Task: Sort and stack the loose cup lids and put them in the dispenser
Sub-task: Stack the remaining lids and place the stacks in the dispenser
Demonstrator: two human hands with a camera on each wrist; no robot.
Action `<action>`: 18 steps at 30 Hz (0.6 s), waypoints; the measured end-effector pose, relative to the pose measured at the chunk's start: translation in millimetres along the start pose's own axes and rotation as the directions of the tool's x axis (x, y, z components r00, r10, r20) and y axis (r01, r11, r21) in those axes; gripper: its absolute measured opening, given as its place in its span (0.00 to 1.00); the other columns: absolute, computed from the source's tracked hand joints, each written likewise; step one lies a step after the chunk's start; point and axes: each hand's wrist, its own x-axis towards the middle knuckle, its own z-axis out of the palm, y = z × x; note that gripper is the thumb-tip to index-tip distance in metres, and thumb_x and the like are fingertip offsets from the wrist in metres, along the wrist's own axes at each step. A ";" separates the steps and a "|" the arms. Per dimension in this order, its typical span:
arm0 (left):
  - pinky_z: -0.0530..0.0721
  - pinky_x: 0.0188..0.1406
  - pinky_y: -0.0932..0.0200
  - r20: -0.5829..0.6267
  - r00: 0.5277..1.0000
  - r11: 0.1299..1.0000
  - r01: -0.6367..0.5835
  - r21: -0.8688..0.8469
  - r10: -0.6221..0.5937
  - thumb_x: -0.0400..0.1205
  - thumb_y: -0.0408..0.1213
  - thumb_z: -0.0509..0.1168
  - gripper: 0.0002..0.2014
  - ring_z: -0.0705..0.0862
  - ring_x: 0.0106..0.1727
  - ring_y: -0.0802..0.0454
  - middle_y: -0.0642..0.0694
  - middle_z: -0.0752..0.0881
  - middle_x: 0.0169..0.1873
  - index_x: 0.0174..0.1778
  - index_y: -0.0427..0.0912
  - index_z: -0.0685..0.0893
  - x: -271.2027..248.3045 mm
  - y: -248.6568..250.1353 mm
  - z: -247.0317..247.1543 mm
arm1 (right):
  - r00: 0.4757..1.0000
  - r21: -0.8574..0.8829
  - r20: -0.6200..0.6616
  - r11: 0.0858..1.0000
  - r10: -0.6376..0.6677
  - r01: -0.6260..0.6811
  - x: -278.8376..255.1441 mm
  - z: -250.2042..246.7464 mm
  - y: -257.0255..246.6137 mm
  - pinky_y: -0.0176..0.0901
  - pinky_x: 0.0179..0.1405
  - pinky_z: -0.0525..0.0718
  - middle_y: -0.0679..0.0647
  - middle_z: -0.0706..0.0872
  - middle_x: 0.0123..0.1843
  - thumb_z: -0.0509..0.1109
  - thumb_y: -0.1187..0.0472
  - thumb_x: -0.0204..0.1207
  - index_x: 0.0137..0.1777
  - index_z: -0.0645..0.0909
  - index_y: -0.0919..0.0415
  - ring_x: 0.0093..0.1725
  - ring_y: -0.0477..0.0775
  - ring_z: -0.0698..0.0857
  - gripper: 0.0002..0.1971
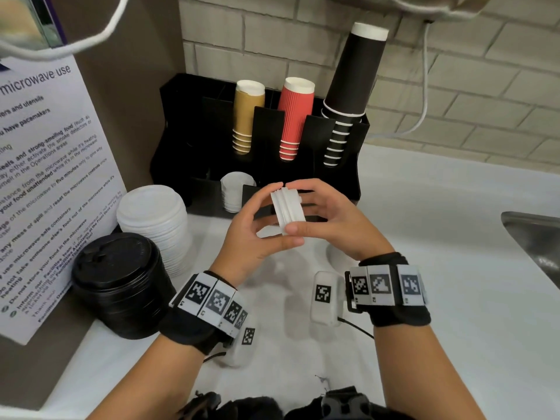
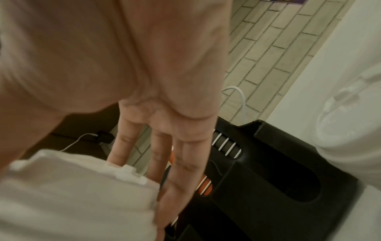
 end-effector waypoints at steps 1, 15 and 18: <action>0.85 0.51 0.65 -0.009 1.000 1.000 -0.005 -0.004 0.005 0.64 0.39 0.83 0.40 0.82 0.64 0.61 0.58 0.80 0.65 0.71 0.63 0.75 -0.2 0.2 0.3 | 1.000 0.011 -0.007 1.000 0.000 0.000 0.7 1.6 -0.2 0.51 0.62 0.85 0.53 0.85 0.61 0.81 0.59 0.65 0.69 0.76 0.53 0.61 0.51 0.85 0.31; 0.85 0.51 0.64 -0.026 1.000 1.000 0.000 -0.021 0.000 0.61 0.39 0.80 0.41 0.83 0.63 0.61 0.54 0.80 0.65 0.71 0.59 0.73 0.5 6.0 -0.3 | 0.999 0.092 0.051 0.995 0.019 -0.024 5.1 -0.7 0.5 0.54 0.63 0.84 0.58 0.86 0.62 0.78 0.59 0.66 0.72 0.75 0.57 0.60 0.55 0.87 0.32; 0.85 0.52 0.64 -0.046 0.999 1.000 0.002 -0.020 -0.002 0.61 0.38 0.81 0.42 0.83 0.63 0.62 0.56 0.81 0.64 0.71 0.59 0.72 1.1 4.8 -0.6 | 0.999 0.042 0.033 0.999 0.023 -0.024 8.8 1.6 -1.7 0.53 0.63 0.85 0.56 0.87 0.61 0.81 0.58 0.64 0.70 0.77 0.56 0.60 0.53 0.87 0.32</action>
